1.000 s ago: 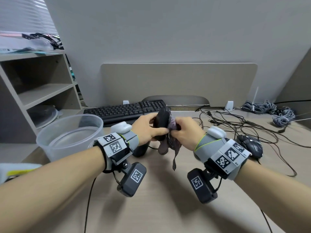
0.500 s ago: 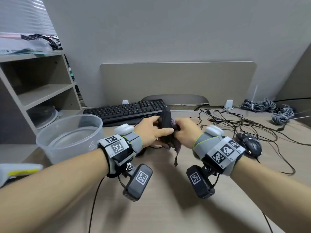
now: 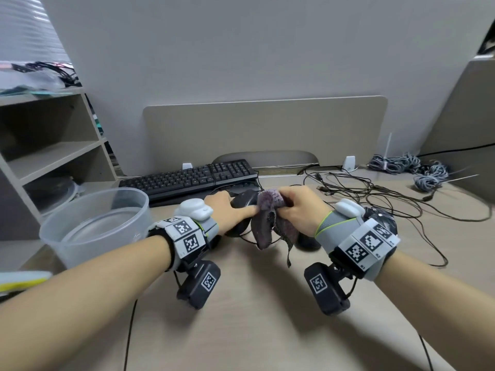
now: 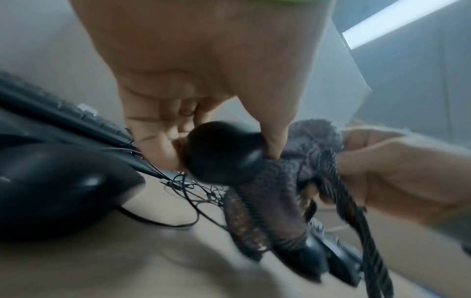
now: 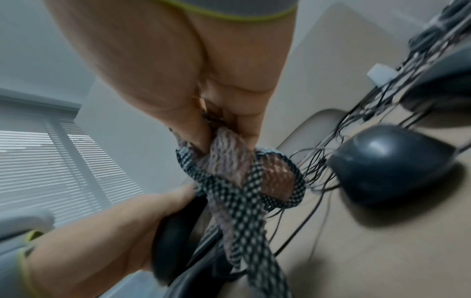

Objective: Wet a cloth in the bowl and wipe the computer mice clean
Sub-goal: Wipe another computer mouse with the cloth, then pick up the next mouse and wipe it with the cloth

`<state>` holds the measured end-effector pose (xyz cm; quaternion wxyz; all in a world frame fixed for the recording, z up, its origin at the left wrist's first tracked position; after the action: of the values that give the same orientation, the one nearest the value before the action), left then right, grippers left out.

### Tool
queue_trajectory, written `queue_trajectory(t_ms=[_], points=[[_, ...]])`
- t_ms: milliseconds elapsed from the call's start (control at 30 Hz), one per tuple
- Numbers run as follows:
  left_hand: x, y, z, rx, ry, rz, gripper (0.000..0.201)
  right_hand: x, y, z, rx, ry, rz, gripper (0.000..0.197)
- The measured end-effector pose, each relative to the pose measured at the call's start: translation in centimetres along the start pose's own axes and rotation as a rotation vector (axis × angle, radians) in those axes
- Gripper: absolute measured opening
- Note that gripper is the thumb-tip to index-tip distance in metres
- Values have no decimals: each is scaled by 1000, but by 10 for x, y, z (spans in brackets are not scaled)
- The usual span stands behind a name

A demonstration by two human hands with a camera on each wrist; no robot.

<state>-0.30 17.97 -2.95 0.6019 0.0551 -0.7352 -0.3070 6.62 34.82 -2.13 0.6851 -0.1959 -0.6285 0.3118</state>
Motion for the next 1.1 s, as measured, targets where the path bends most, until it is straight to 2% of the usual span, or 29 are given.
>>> queue_trajectory(t_ms=[133, 267, 367, 400, 467, 600, 733, 867, 1000, 1100], points=[[-18, -3, 8, -80, -29, 315, 46, 16, 10, -11, -51, 114, -135, 15], [-32, -3, 21, 8, -45, 606, 60, 36, 21, -24, -70, 188, -158, 20], [-40, -1, 27, 47, -110, 719, 68, 51, 28, -34, -58, 241, -162, 22], [-41, 0, 28, 35, -111, 733, 69, 53, 29, -36, -51, 260, -159, 17], [-48, 14, 31, 15, -85, 722, 69, 63, 36, -44, -65, 293, -177, 3], [-64, 52, 37, -131, -58, 508, 52, 78, 51, -54, -112, 333, -187, 16], [-90, 76, 41, -148, -110, 470, 71, 90, 63, -63, -229, 367, -109, 22], [-108, 93, 43, -163, -168, 435, 74, 100, 74, -68, -291, 384, -86, 23], [-107, 110, 32, -202, -236, 357, 62, 102, 79, -66, -312, 375, -91, 24], [-113, 113, 36, -191, -248, 394, 70, 101, 81, -62, -309, 366, -107, 23]])
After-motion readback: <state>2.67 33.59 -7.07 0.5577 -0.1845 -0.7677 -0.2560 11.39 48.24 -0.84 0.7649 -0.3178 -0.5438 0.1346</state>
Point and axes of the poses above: each hand's wrist, its own z-axis towards the middle knuckle, its own x-axis out of the back of the hand, y = z × x, the point moved 2 cm from there along z, towards the middle knuckle, and after that the axes turned 12 degrees about -y, right-handed, at the moved point
